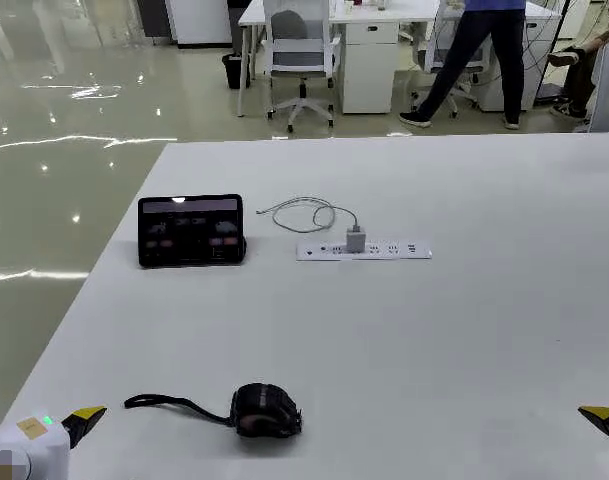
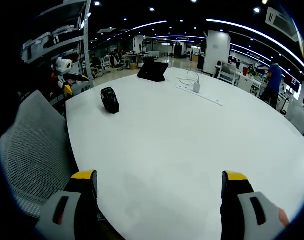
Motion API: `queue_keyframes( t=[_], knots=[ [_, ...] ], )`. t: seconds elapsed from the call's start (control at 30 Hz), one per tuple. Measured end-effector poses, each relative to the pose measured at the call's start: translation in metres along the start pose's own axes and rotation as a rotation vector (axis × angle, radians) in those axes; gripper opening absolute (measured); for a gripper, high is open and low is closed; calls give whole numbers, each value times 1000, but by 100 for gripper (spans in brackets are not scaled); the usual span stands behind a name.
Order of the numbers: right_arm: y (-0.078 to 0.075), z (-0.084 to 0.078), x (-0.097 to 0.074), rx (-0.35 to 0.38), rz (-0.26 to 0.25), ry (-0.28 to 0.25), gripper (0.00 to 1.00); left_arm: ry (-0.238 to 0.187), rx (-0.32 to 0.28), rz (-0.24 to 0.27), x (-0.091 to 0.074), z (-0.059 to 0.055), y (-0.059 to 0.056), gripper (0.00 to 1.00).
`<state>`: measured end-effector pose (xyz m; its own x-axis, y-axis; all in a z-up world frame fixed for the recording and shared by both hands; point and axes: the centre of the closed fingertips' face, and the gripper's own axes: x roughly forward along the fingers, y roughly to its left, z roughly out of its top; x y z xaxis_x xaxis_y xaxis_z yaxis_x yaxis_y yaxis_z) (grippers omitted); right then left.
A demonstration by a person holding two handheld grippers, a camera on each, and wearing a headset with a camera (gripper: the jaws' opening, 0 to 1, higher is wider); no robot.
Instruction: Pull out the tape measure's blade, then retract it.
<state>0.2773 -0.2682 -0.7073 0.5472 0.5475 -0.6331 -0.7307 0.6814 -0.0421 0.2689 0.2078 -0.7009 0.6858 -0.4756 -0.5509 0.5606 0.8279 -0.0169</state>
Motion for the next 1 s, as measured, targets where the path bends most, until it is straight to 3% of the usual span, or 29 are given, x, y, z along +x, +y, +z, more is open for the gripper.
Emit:
queue_keyframes(
  t=[0.07, 0.17, 0.23, 0.3, 0.5, 0.53, 0.6, 0.67, 0.77, 0.87, 1.0],
  knots=[
    [0, 0, 0, 1, 3, 2, 100, 12, 0, -2, -1, 1, -1, 100],
    [0, 4, 0, -12, 4, -12, 100, 70, 2, -9, 0, -5, 0, 100],
    [0, 8, 1, -10, 9, -23, 100, 44, 40, -19, 1, 2, 0, 100],
    [-3, 17, 3, -21, 1, -71, 100, 41, 41, -37, 3, 7, 0, 100],
    [-3, 18, 7, -34, 14, -58, 100, 29, 108, -111, 15, 21, -7, 100],
    [0, 20, 9, -42, 38, -62, 100, 35, 123, -127, 18, 22, -9, 100],
    [0, 24, 10, -68, 27, -77, 100, 58, 161, -157, 23, 23, -11, 100],
    [4, 24, 14, -53, 50, -60, 100, 58, 192, -167, 28, 28, -13, 100],
    [9, 30, 18, -90, 59, -77, 100, 58, 217, -202, 35, 36, -19, 99],
    [10, 30, 23, -88, 83, -63, 100, 92, 259, -218, 44, 38, -21, 99],
    [13, 31, 31, -158, 112, -55, 100, 136, 307, -251, 55, 41, -26, 95]
  ],
)
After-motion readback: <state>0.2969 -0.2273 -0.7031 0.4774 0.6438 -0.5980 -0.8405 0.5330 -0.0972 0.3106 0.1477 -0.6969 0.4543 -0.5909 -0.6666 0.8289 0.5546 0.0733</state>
